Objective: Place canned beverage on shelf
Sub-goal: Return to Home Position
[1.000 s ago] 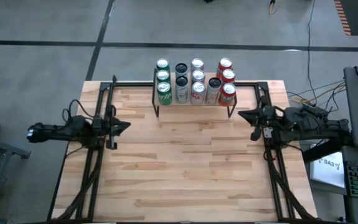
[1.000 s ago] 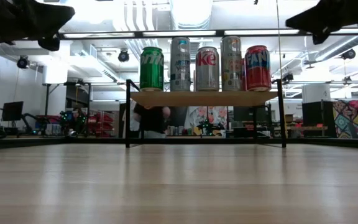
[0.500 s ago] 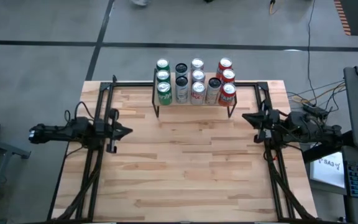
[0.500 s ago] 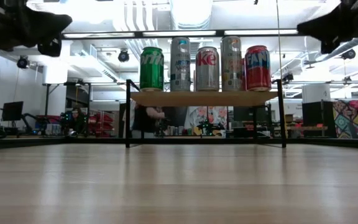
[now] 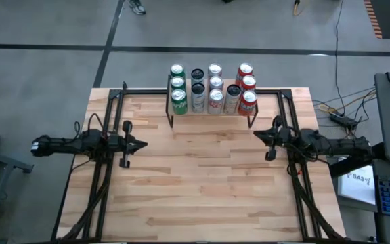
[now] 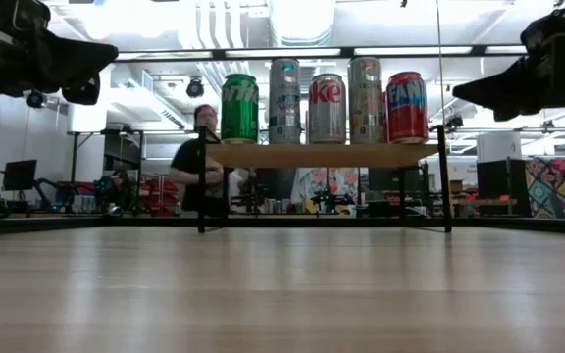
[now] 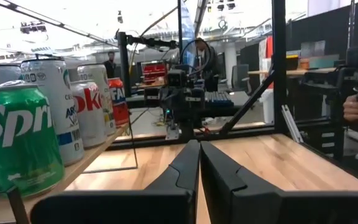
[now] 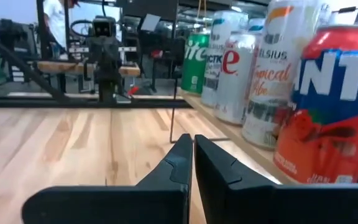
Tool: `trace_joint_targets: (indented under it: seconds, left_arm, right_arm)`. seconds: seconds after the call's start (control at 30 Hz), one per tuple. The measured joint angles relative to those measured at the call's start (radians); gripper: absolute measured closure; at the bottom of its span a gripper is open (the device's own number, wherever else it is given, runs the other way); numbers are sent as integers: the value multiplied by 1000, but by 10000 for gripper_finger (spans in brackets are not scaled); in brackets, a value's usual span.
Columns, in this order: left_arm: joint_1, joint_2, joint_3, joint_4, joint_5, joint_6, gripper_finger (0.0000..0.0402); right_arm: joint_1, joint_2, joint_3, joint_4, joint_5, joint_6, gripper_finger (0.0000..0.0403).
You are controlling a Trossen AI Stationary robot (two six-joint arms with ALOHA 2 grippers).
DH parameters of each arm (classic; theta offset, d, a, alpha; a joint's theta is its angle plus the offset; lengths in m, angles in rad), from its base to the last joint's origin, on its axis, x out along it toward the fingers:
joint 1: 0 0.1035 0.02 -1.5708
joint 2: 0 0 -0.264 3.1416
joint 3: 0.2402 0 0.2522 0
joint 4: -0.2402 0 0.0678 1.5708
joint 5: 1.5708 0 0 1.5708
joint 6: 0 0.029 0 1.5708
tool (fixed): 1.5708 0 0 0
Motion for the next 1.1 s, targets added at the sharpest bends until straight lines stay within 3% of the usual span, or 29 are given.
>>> trace_joint_targets:
  seconds: [0.13,0.33,1.1]
  left_arm:
    - [1,5,0,-8,-2,-18,402]
    - [1,23,6,-22,-12,-18,402]
    - [1,58,8,-20,-11,-20,402]
  right_arm:
    - [0,25,2,-2,6,-35,393]
    - [-2,36,5,1,160,-190,393]
    - [-2,36,6,-2,165,-193,394]
